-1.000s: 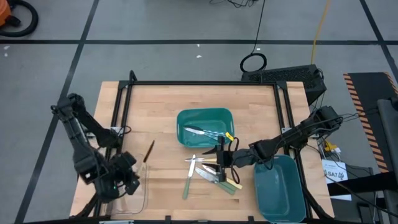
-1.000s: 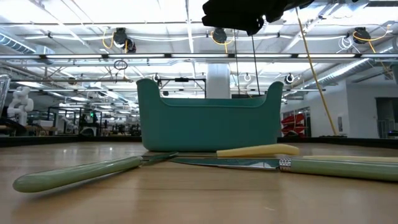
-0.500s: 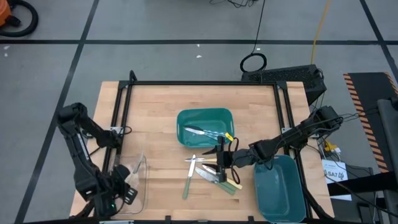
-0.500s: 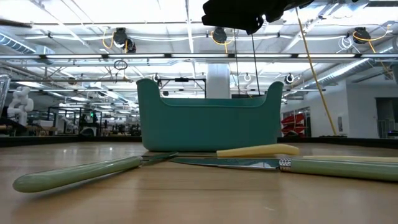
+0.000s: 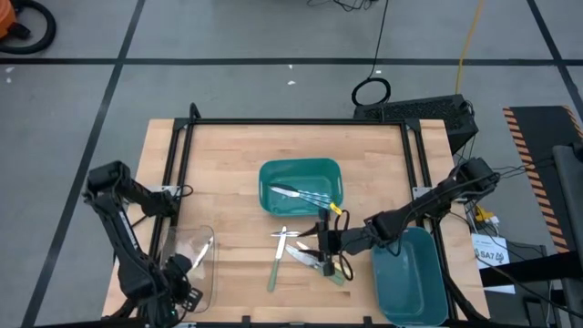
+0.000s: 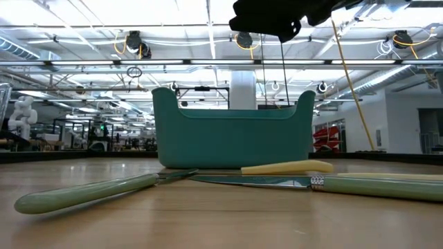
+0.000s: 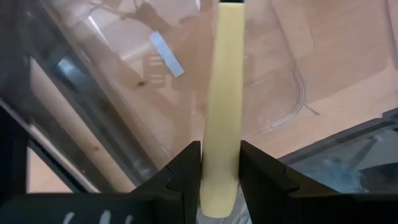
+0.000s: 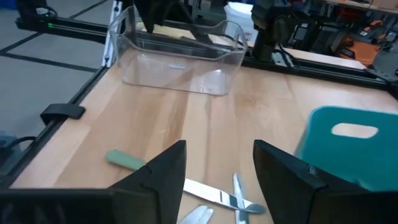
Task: Sort silverware by color (type)
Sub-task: Put the middle yellow knife into the transparent bin, then put the top yellow knife into the transparent bin
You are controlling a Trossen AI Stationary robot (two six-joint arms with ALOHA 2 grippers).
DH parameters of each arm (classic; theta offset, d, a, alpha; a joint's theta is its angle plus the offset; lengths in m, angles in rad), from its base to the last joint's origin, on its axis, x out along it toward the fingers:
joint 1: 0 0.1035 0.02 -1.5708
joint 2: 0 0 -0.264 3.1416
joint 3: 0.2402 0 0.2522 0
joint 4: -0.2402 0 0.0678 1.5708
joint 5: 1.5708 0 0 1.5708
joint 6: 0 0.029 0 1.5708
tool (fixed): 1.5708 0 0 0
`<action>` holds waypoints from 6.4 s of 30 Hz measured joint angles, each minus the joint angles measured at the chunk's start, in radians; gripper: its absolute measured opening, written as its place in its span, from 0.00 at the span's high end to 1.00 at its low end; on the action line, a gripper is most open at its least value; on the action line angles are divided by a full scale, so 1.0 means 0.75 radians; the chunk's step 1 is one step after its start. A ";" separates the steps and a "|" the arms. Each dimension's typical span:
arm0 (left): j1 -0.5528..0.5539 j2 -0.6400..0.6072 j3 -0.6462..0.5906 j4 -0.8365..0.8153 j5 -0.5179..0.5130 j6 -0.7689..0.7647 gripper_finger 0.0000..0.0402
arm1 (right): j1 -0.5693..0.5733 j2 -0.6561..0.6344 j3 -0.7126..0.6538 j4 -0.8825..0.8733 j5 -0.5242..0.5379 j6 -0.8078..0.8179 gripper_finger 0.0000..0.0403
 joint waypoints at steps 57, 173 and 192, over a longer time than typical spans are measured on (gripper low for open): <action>0.043 0.120 -0.001 -0.159 -0.132 0.388 0.44 | 0.061 0.007 0.000 -0.015 0.005 0.001 0.55; 0.420 0.209 0.190 0.709 -1.385 2.047 0.49 | 0.257 -0.011 -0.051 -0.521 0.556 0.484 0.82; 0.487 0.275 0.191 1.330 -1.218 2.576 0.49 | 0.404 -0.054 -0.051 0.103 0.658 -0.070 0.82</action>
